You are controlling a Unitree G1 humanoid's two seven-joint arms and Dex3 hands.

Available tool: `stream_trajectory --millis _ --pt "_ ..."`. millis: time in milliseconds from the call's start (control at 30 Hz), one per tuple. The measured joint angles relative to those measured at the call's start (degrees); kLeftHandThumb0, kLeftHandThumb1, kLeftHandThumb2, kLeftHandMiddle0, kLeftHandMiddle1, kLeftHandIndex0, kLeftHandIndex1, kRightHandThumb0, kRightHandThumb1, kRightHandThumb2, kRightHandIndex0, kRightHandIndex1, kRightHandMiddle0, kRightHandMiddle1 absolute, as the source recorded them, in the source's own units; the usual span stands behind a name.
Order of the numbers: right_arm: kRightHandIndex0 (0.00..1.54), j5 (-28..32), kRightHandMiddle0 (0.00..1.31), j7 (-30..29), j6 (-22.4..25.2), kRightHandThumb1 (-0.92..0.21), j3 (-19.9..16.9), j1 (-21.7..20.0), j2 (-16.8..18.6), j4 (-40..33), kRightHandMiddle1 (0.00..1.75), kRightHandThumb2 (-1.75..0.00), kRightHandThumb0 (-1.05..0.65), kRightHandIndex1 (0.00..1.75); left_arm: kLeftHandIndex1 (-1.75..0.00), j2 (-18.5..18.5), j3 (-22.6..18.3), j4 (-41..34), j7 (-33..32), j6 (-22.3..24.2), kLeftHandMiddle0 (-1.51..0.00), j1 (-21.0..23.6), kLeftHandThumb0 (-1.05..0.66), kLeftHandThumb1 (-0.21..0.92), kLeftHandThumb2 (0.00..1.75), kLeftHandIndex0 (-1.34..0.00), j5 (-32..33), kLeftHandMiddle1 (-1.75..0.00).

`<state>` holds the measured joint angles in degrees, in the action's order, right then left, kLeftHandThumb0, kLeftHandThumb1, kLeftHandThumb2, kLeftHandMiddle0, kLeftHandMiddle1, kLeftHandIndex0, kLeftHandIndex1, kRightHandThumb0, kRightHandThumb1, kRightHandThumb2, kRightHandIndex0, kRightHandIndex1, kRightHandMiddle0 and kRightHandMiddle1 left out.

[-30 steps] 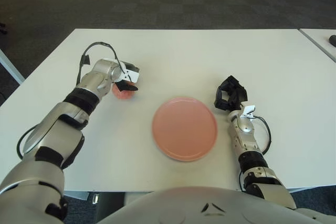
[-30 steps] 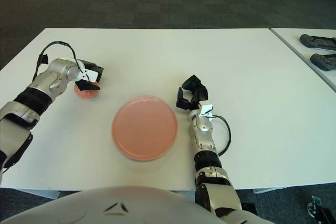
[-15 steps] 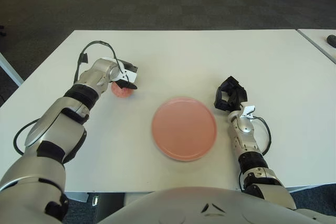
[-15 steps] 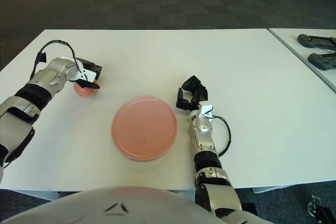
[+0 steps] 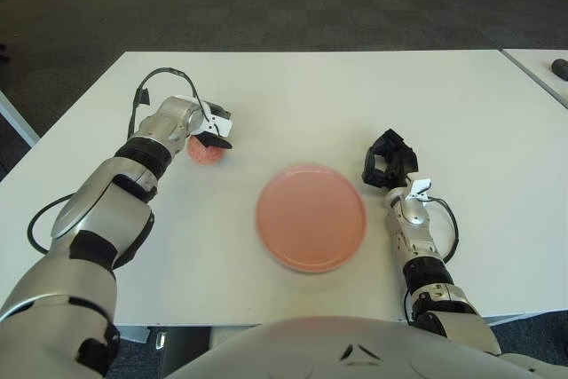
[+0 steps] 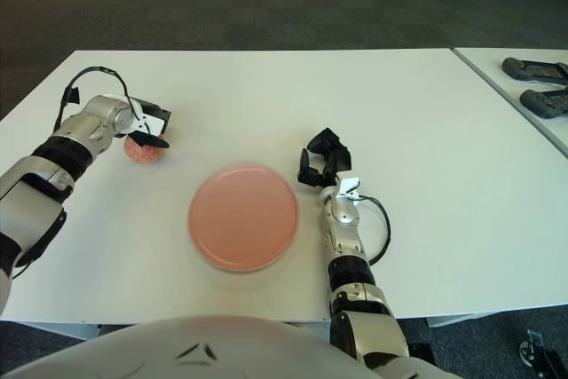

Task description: Put the apple into the plate.

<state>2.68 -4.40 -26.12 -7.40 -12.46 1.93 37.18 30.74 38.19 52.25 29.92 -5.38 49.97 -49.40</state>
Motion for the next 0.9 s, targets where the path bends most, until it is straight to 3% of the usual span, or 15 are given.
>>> stream_trajectory --millis 433,500,567,633,700,900 --pt "1.20 0.0 0.66 -0.1 0.2 -0.25 -0.1 -0.1 0.0 0.1 1.75 -1.39 -0.49 1.75 -1.75 -0.2 0.6 1.8 -1.0 -1.7 -1.24 1.0 -1.03 0.92 0.33 -1.06 0.0 -1.75" --pt "1.20 0.0 0.66 -0.1 0.2 -0.25 -0.1 -0.1 -0.1 0.1 1.75 -1.39 -0.49 1.75 -1.75 0.0 0.3 1.1 -2.1 -1.5 -1.24 0.6 -1.01 0.92 0.32 -1.05 0.0 -1.75" --pt "1.20 0.0 0.66 0.0 0.2 -0.25 -0.1 -0.1 -0.1 0.2 1.75 -1.39 -0.49 1.75 -1.75 0.6 -0.6 -2.3 -4.2 0.4 -1.22 -1.3 -0.92 0.90 0.29 -0.90 -0.2 -1.75" --pt "1.20 0.0 0.66 0.0 0.1 -0.25 -0.2 -0.1 -0.2 0.3 1.75 -1.39 -0.49 1.75 -1.56 0.9 -1.6 -5.4 -6.3 2.7 -1.19 -3.3 -0.68 0.55 0.78 -0.85 -0.3 -1.75" --pt "1.21 0.0 0.66 0.1 0.1 -0.25 -0.2 -0.1 -0.3 0.4 1.75 -1.39 -0.49 1.75 -1.51 0.8 -2.2 -7.2 -8.8 4.1 -1.17 -4.7 -0.59 0.43 0.94 -0.82 -0.4 -1.75" --pt "1.21 0.2 0.66 0.6 0.1 -0.25 -0.3 -0.1 -0.4 0.4 1.75 -1.39 -0.49 1.75 -1.47 1.4 -5.6 -12.6 -14.8 6.6 -1.11 -8.9 -0.48 0.37 1.04 -0.75 0.1 -1.75"
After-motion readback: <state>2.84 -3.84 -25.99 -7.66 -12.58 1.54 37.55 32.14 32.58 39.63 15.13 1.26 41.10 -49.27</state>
